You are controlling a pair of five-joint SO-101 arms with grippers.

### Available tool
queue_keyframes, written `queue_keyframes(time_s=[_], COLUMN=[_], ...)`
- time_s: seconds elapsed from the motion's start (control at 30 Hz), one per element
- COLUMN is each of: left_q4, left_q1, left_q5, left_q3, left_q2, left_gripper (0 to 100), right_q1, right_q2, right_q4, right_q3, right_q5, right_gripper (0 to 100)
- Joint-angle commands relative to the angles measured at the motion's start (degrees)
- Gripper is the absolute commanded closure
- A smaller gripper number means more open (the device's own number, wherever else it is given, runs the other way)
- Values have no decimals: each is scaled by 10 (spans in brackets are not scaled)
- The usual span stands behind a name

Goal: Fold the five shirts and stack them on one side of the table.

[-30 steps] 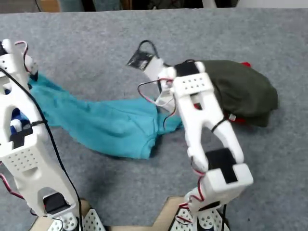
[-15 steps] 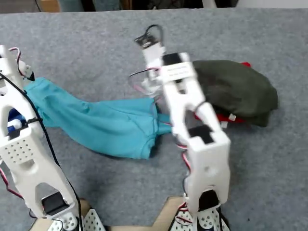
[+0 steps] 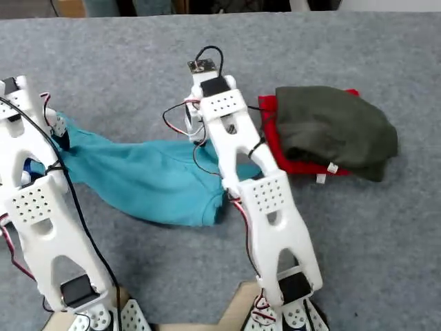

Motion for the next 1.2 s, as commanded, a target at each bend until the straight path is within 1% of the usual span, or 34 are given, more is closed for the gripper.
queue_keyframes(time_s=[0.0,0.1,0.2,0.3,0.37,0.5,0.7,0.83,0.93,1.0,1.07,1.17], left_q4=[10,18,18,18,18,17,16,15,15,15,15,15], left_q1=[0,-36,-41,-37,-44,-68,-75,-100,-131,-154,-177,-203], left_q5=[-9,-15,-47,-69,-74,-96,-151,-180,-185,-185,-185,-184], left_q3=[-21,-22,7,51,89,155,239,274,286,295,303,318], left_q2=[-11,-39,-81,-113,-136,-188,-268,-330,-375,-400,-418,-432], left_gripper=[859,896,909,912,909,912,912,912,909,909,905,870], right_q1=[12,22,21,19,20,25,5,-10,-33,-53,-75,-101], right_q2=[16,20,19,-1,-10,-50,-132,-189,-243,-289,-346,-441], right_q4=[31,54,60,70,94,94,94,94,95,95,95,94], right_q3=[-138,-260,-369,-349,-327,-323,-322,-320,-285,-225,-137,32], right_q5=[-21,-17,7,19,19,18,22,25,63,80,91,99], right_gripper=[985,985,985,985,984,984,984,985,985,985,985,985])
